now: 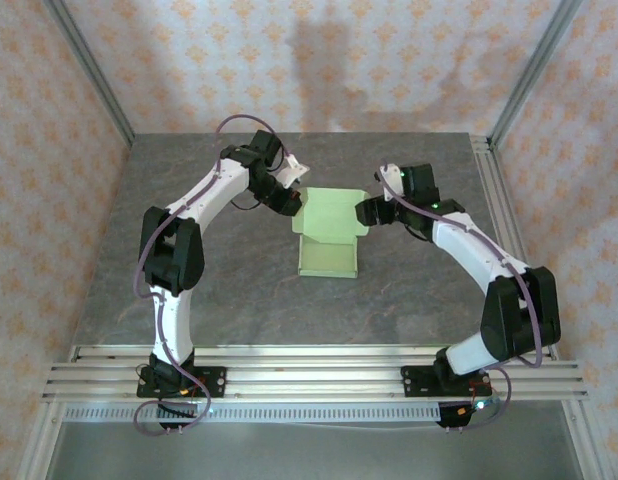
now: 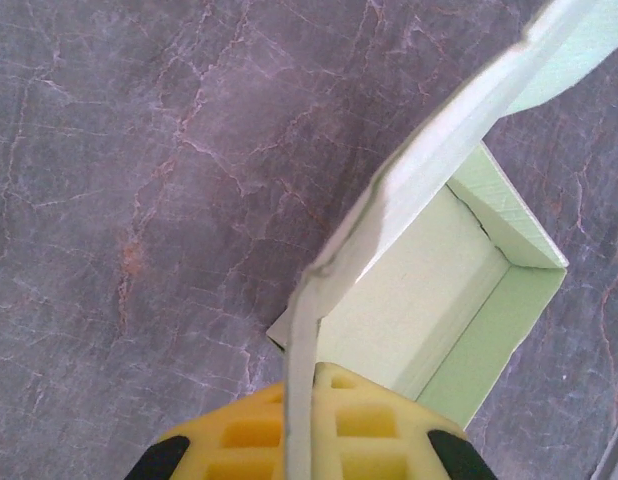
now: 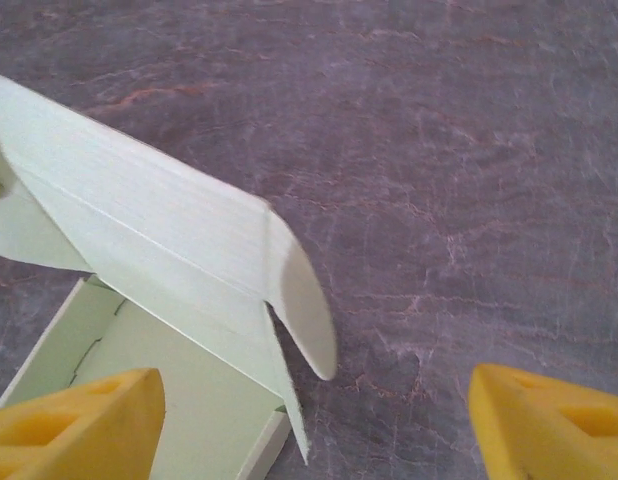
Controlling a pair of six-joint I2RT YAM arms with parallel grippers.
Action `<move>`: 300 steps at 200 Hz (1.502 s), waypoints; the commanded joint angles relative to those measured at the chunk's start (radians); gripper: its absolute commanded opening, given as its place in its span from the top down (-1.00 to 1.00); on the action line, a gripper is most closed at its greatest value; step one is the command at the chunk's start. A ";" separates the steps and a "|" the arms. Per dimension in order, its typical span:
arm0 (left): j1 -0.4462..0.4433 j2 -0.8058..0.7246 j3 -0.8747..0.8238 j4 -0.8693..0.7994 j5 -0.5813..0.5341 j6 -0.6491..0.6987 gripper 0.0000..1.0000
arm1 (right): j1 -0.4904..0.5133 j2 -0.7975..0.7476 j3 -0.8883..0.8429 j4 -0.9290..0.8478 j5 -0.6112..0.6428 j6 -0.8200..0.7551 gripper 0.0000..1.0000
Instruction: Fold the paper box
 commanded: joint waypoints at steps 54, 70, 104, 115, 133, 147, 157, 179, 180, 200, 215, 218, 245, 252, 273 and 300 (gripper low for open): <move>0.012 -0.045 0.023 -0.056 0.040 0.050 1.00 | -0.016 0.111 0.193 -0.264 -0.117 -0.313 -0.21; 0.012 -0.041 0.027 -0.061 0.040 0.051 1.00 | -0.016 0.160 0.236 -0.325 -0.117 -0.354 -0.15; 0.013 -0.040 0.028 -0.066 0.037 0.056 1.00 | -0.016 0.245 0.310 -0.418 -0.134 -0.404 0.16; 0.013 -0.039 0.028 -0.065 0.035 0.056 1.00 | -0.016 0.263 0.328 -0.444 -0.149 -0.412 0.26; 0.016 -0.038 0.030 -0.066 0.038 0.054 1.00 | -0.017 0.282 0.353 -0.473 -0.169 -0.419 0.49; 0.016 -0.038 0.031 -0.065 0.042 0.051 1.00 | -0.017 0.287 0.366 -0.494 -0.184 -0.427 0.64; 0.016 -0.037 0.032 -0.065 0.046 0.050 1.00 | -0.016 0.287 0.370 -0.503 -0.187 -0.431 0.75; 0.016 -0.035 0.035 -0.063 0.046 0.048 1.00 | -0.018 0.287 0.377 -0.523 -0.186 -0.442 0.87; 0.016 -0.035 0.035 -0.063 0.046 0.048 1.00 | -0.018 0.287 0.378 -0.525 -0.185 -0.441 0.87; 0.016 -0.031 0.037 -0.064 0.046 0.046 1.00 | -0.017 0.285 0.388 -0.546 -0.186 -0.446 0.88; 0.017 -0.028 0.041 -0.065 0.046 0.038 1.00 | -0.018 0.288 0.397 -0.562 -0.197 -0.448 1.00; 0.018 -0.028 0.041 -0.065 0.047 0.039 1.00 | -0.017 0.288 0.398 -0.563 -0.200 -0.448 1.00; 0.016 -0.032 0.042 -0.050 0.052 0.011 1.00 | -0.014 0.283 0.392 -0.526 -0.193 -0.397 1.00; 0.016 -0.037 0.040 -0.040 0.055 -0.004 1.00 | -0.011 0.275 0.380 -0.487 -0.176 -0.357 1.00; 0.016 -0.044 0.035 0.013 0.062 -0.091 1.00 | 0.005 0.232 0.339 -0.375 -0.069 -0.233 1.00; 0.015 -0.040 0.051 0.070 0.030 -0.200 1.00 | 0.042 0.189 0.312 -0.302 0.053 -0.138 1.00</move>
